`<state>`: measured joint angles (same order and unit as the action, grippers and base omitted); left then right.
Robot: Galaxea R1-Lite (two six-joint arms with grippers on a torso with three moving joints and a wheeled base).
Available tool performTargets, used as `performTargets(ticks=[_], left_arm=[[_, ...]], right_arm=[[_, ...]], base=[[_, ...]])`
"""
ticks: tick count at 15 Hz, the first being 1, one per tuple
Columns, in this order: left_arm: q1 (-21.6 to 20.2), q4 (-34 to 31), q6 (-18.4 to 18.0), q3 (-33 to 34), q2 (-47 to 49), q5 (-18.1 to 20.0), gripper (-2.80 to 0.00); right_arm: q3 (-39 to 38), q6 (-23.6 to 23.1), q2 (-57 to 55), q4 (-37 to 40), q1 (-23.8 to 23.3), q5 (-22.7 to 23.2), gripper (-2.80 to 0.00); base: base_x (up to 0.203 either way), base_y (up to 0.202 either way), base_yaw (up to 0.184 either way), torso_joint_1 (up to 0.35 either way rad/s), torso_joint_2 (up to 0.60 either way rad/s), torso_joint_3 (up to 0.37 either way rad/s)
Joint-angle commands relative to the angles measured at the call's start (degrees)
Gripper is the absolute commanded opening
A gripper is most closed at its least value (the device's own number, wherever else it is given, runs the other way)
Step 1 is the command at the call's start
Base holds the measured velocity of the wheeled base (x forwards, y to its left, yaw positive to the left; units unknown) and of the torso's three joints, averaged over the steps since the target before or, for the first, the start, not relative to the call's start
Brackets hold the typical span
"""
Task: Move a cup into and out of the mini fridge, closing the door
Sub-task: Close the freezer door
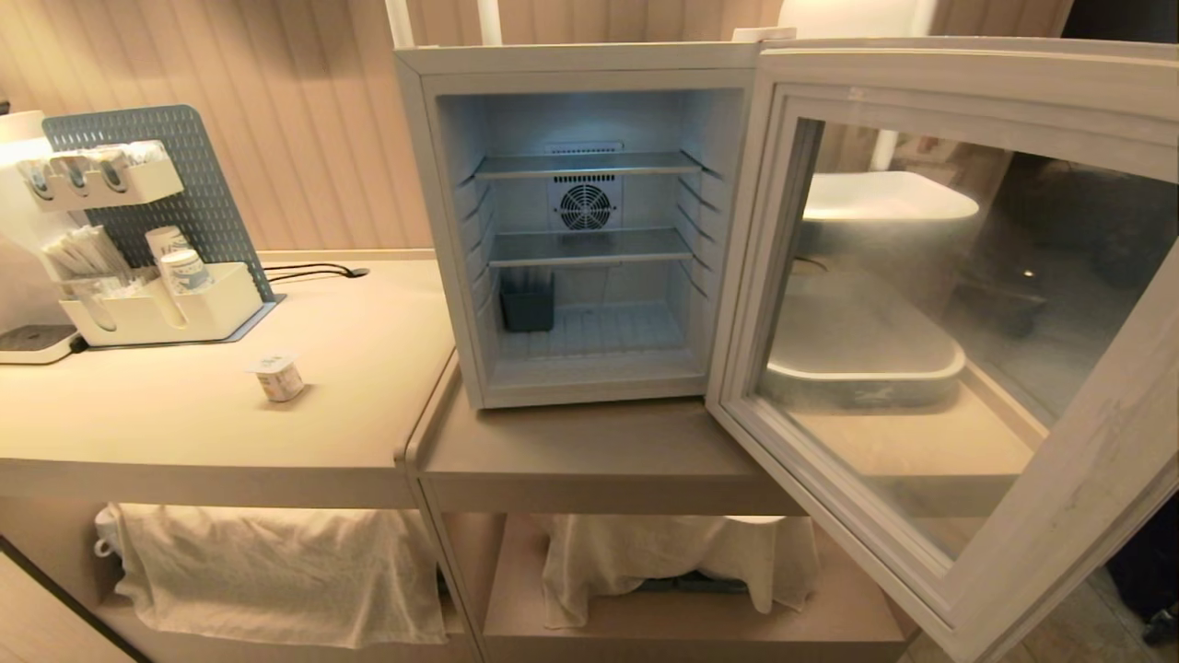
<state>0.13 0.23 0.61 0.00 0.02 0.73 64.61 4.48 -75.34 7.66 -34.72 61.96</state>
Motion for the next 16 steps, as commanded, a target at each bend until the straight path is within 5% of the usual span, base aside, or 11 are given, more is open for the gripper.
performTargets(ticks=[1, 4, 10, 13, 14, 16], left_arm=[[0.0, 0.0, 0.0, 0.0, -0.1, 0.0, -2.80], [0.0, 0.0, 0.0, 0.0, -0.1, 0.0, -2.80], [0.0, 0.0, 0.0, 0.0, -0.1, 0.0, -2.80], [0.0, 0.0, 0.0, 0.0, -0.1, 0.0, -2.80], [0.0, 0.0, 0.0, 0.0, -0.1, 0.0, -2.80], [0.0, 0.0, 0.0, 0.0, -0.1, 0.0, -2.80]], right_arm=[[-4.9, -1.8, -4.5, -4.0, -4.3, 25.7, -2.80], [-13.7, -1.8, 2.9, -11.2, 2.7, 25.7, -2.80], [-15.2, 6.4, 13.2, -12.5, 18.8, 25.7, -2.80], [-14.2, 10.7, 15.6, -12.5, 33.4, 24.4, -2.80], [-13.4, 11.9, 15.6, -12.3, 40.4, 19.5, -2.80], [-11.5, 13.4, 13.1, -12.2, 54.9, 0.2, -2.80]], base=[[0.000, 0.000, 0.000, 0.000, 0.00, 0.000], [0.000, 0.000, 0.000, 0.000, 0.00, 0.000], [0.000, 0.000, 0.000, 0.000, 0.00, 0.000], [0.000, 0.000, 0.000, 0.000, 0.00, 0.000], [0.000, 0.000, 0.000, 0.000, 0.00, 0.000], [0.000, 0.000, 0.000, 0.000, 0.00, 0.000]])
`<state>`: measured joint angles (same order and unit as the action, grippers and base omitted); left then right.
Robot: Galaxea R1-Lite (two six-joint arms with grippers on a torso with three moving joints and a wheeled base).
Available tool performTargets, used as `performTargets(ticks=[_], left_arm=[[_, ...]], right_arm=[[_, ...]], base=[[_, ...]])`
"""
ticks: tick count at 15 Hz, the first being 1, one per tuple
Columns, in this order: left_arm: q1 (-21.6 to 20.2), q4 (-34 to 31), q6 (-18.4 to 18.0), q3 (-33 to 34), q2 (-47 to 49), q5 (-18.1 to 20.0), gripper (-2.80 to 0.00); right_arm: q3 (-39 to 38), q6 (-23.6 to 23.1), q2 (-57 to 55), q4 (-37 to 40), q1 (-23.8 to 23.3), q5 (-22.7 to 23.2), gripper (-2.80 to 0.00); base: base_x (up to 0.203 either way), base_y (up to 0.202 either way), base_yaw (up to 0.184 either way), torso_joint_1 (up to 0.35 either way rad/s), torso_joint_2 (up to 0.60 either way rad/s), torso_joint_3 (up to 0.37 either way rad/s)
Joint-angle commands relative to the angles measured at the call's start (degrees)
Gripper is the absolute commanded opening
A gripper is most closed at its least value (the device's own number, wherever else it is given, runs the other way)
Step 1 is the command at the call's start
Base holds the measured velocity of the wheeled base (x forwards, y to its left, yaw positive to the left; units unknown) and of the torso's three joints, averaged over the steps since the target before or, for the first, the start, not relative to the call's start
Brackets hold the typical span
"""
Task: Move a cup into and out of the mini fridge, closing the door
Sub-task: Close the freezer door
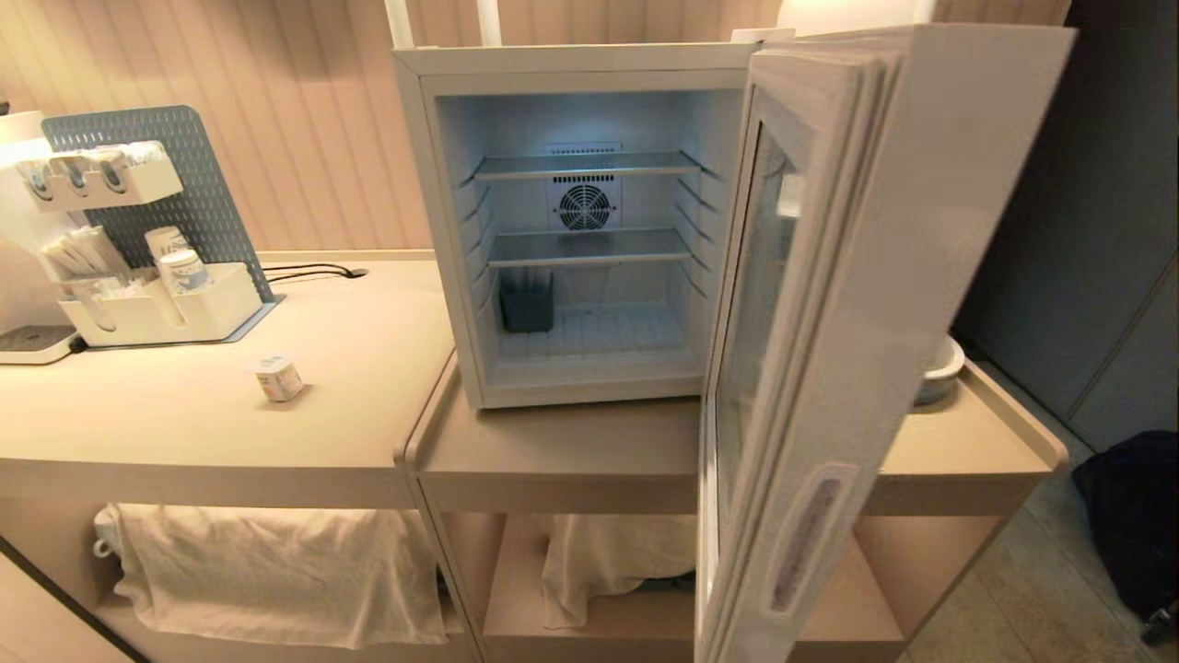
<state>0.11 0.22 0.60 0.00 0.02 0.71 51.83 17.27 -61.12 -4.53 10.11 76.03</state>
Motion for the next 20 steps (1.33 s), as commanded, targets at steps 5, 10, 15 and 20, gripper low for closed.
performTargets(ticks=[5, 10, 15, 20], left_arm=[[0.0, 0.0, 0.0, 0.0, -0.1, 0.0, -2.80], [0.0, 0.0, 0.1, 0.0, -0.1, 0.0, -2.80], [0.0, 0.0, 0.2, 0.0, -0.1, 0.0, -2.80], [0.0, 0.0, 0.3, 0.0, -0.1, 0.0, -2.80]], right_arm=[[8.3, 1.9, -21.8, -4.5, 29.2, -61.3, -2.80], [15.7, -2.5, -40.5, -18.4, 30.8, -86.7, -2.80], [31.5, -9.5, -53.2, -21.8, 30.9, -101.8, -2.80], [47.2, -13.4, -62.8, -19.3, 30.7, -107.1, -2.80]], base=[[0.000, 0.000, 0.000, 0.000, 0.00, 0.000], [0.000, 0.000, 0.000, 0.000, 0.00, 0.000], [0.000, 0.000, 0.000, 0.000, 0.00, 0.000], [0.000, 0.000, 0.000, 0.000, 0.00, 0.000]])
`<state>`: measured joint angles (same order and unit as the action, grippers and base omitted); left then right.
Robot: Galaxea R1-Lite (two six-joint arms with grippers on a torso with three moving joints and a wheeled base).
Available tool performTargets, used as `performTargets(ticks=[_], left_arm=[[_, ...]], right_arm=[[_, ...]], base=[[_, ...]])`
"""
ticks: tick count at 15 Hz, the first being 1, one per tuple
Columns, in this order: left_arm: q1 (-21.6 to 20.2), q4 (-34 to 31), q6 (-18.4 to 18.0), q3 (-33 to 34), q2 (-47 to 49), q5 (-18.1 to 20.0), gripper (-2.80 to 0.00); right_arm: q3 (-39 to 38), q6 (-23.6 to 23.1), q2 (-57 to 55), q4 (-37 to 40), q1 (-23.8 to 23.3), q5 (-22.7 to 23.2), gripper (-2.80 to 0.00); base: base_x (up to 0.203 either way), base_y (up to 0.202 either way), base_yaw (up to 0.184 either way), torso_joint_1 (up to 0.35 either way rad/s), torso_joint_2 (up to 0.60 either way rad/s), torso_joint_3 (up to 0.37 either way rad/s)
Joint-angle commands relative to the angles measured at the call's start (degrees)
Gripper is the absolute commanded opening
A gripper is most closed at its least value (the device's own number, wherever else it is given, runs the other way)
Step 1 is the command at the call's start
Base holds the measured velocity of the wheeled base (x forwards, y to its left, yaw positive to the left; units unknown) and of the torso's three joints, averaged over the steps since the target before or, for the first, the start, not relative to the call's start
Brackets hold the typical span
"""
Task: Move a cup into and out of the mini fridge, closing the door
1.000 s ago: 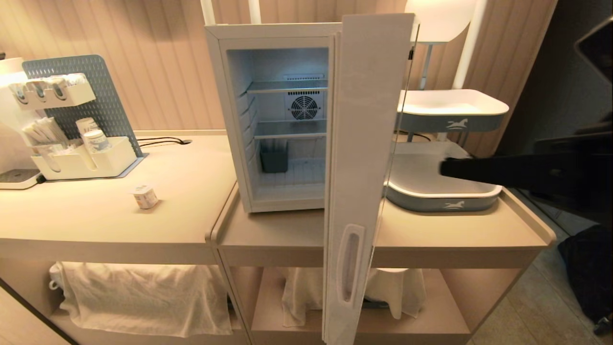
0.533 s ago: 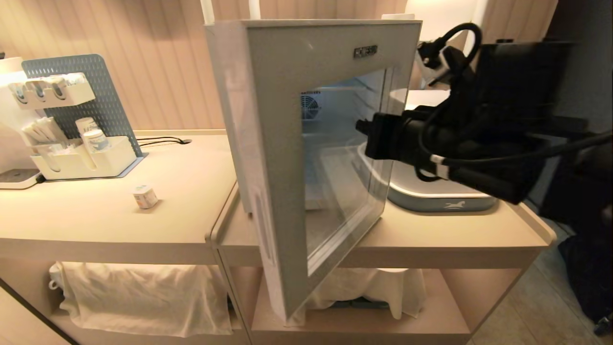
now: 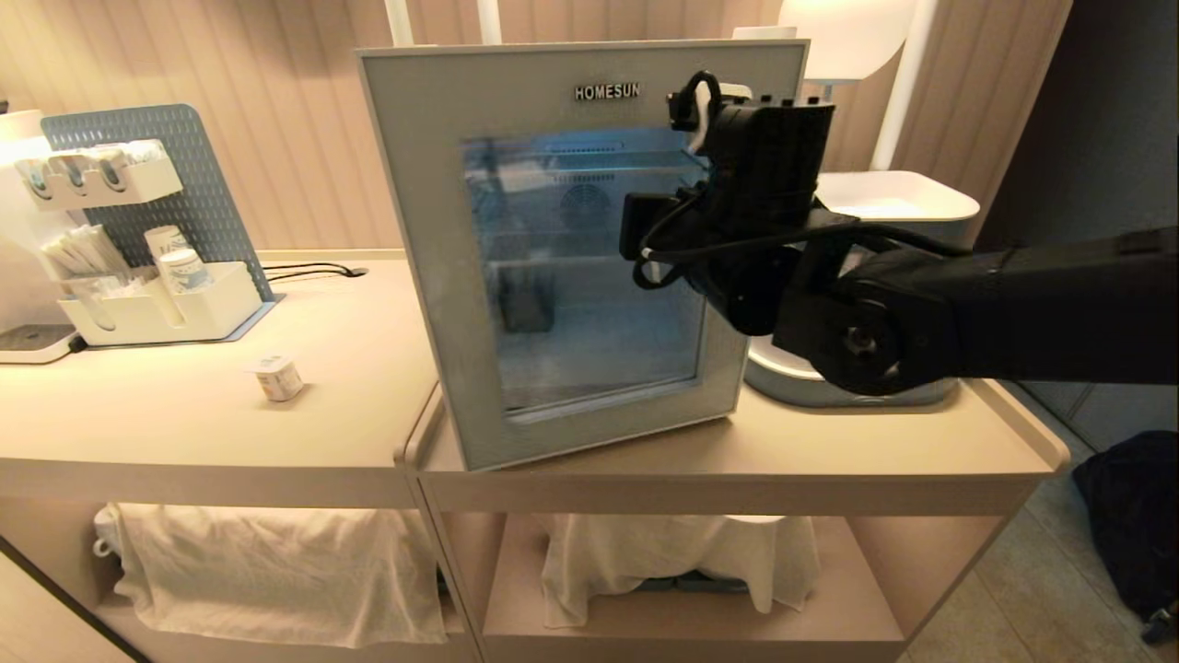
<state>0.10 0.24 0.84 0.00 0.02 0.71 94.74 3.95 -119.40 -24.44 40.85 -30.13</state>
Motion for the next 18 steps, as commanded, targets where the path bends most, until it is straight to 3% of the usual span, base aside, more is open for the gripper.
performTargets(ticks=[1, 4, 9, 14, 16, 18], left_arm=[[0.0, 0.0, 0.0, 0.0, -0.1, 0.0, -2.80], [0.0, 0.0, 0.0, 0.0, -0.1, 0.0, -2.80], [0.0, 0.0, 0.1, 0.0, -0.1, 0.0, -2.80], [0.0, 0.0, 0.1, 0.0, -0.1, 0.0, -2.80], [0.0, 0.0, 0.1, 0.0, -0.1, 0.0, -2.80], [0.0, 0.0, 0.1, 0.0, -0.1, 0.0, -2.80]], right_arm=[[6.9, -0.2, -6.2, 1.8, -0.1, -2.2, -2.80], [13.3, 0.4, -9.1, 8.0, -0.2, -8.5, -2.80], [13.5, 0.4, 0.8, 14.0, -2.3, -20.8, -2.80], [-3.8, 1.7, 29.7, 17.9, -6.8, -23.8, -2.80], [-12.6, 1.8, 44.9, 20.5, -11.4, -24.7, -2.80], [-20.0, 1.8, 58.8, 22.8, -19.9, -25.7, -2.80]], base=[[0.000, 0.000, 0.000, 0.000, 0.00, 0.000], [0.000, 0.000, 0.000, 0.000, 0.00, 0.000], [0.000, 0.000, 0.000, 0.000, 0.00, 0.000], [0.000, 0.000, 0.000, 0.000, 0.00, 0.000], [0.000, 0.000, 0.000, 0.000, 0.00, 0.000], [0.000, 0.000, 0.000, 0.000, 0.00, 0.000]])
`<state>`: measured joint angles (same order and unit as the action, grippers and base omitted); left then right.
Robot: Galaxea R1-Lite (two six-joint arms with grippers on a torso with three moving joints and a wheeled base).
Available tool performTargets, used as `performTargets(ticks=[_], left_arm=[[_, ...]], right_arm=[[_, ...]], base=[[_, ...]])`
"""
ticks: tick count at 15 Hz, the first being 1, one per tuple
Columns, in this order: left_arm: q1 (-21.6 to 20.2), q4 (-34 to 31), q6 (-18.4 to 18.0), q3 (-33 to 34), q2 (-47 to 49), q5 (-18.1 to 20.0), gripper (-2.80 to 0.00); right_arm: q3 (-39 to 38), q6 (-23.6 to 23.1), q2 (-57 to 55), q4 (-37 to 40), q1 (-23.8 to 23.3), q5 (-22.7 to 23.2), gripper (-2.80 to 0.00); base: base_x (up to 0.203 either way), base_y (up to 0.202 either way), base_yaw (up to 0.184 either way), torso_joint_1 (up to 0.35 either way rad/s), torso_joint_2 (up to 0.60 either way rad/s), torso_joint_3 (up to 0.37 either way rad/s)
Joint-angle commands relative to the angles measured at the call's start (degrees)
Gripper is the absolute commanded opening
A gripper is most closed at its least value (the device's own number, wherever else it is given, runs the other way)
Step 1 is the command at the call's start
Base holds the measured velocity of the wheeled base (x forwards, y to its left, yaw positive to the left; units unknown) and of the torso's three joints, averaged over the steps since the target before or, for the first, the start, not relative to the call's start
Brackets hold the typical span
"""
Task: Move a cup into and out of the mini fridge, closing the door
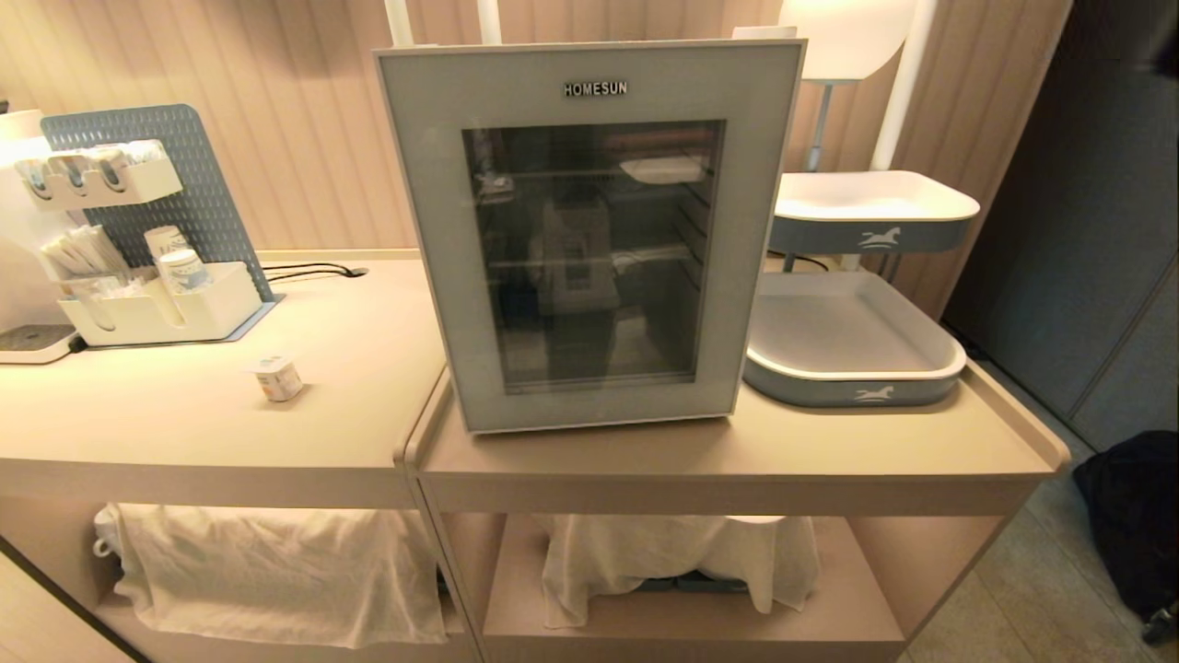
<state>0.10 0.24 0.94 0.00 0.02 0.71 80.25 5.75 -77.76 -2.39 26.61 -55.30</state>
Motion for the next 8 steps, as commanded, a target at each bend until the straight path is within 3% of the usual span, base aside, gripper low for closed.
performTargets(ticks=[1, 4, 8], left_arm=[[0.0, 0.0, 0.0, 0.0, -0.1, 0.0, -2.80], [0.0, 0.0, 0.0, 0.0, -0.1, 0.0, -2.80], [0.0, 0.0, 0.0, 0.0, -0.1, 0.0, -2.80]], right_arm=[[-9.2, 0.0, 23.7, 1.7, -10.8, -0.7, -2.80], [-25.3, 0.0, 41.0, 3.3, -21.0, -0.6, -2.80], [-45.5, 0.0, 59.2, 4.4, -25.1, 0.8, -2.80]], base=[[0.000, 0.000, 0.000, 0.000, 0.00, 0.000], [0.000, 0.000, 0.000, 0.000, 0.00, 0.000], [0.000, 0.000, 0.000, 0.000, 0.00, 0.000]])
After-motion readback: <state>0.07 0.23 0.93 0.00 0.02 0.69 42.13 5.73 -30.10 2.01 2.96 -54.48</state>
